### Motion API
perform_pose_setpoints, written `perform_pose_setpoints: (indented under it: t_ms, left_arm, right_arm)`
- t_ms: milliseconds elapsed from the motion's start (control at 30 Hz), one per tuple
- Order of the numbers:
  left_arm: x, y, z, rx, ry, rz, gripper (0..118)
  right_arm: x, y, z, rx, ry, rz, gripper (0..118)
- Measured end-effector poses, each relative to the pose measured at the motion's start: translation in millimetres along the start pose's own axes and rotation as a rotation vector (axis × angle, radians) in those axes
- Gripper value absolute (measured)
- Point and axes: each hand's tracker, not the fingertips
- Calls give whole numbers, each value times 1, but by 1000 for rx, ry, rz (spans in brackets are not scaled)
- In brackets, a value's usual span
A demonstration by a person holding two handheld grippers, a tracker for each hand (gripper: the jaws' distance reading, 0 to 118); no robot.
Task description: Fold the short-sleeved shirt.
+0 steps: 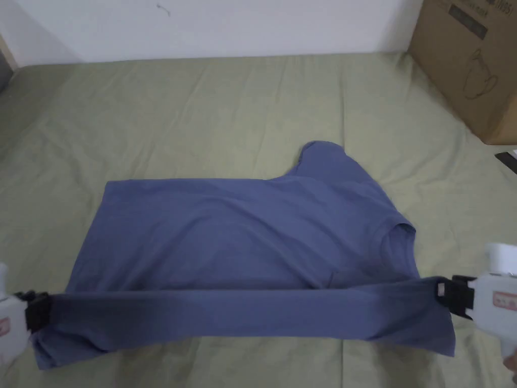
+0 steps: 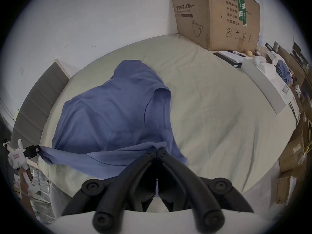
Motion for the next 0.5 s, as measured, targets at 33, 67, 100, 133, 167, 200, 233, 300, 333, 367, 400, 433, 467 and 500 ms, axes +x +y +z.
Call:
perform_pose_setpoints:
  t_ms: [33, 67, 100, 133, 167, 200, 233, 300, 333, 367, 400, 433, 467, 500]
  left_arm:
    - [3, 6, -12, -14, 1, -9, 2]
    - [7, 11, -24, -26, 7, -25, 2]
    - [11, 15, -38, -41, 8, -43, 2]
    - [13, 17, -48, -48, 12, -43, 5]
    - [13, 18, -59, -61, 10, -43, 16]
    - [12, 19, -67, -71, 13, -30, 23]
    - [13, 19, -72, -76, 19, -8, 30]
    - [11, 18, -72, -90, 43, 10, 57]
    - [8, 16, -67, -84, 27, 21, 91]
    - [6, 13, -60, -69, 8, 36, 104]
    - [4, 10, -49, -37, -8, 51, 106]
    - [1, 8, -40, -31, -5, 52, 106]
    - [-1, 5, -31, -28, 3, 49, 106]
    - [-4, 0, -21, -26, 13, 50, 106]
  right_arm:
    - [0, 6, -13, -13, -2, -12, 0]
    - [1, 11, -26, -41, -8, -23, 0]
    - [0, 14, -38, -54, -17, -14, 0]
    - [0, 16, -48, -73, -35, 0, 0]
    - [0, 16, -56, -81, -45, 3, 0]
    - [0, 16, -64, -92, -52, 5, 2]
    - [-1, 16, -67, -106, -58, -2, 5]
    - [-2, 15, -66, -114, -68, 27, 21]
    - [-3, 13, -61, -99, -89, 58, 55]
    - [-3, 12, -56, -88, -95, 87, 86]
    - [-2, 11, -47, -76, -94, 102, 104]
    - [-1, 9, -37, -44, -86, 113, 106]
    - [-1, 8, -27, -28, -85, 121, 104]
    - [-2, 6, -17, -20, -101, 126, 103]
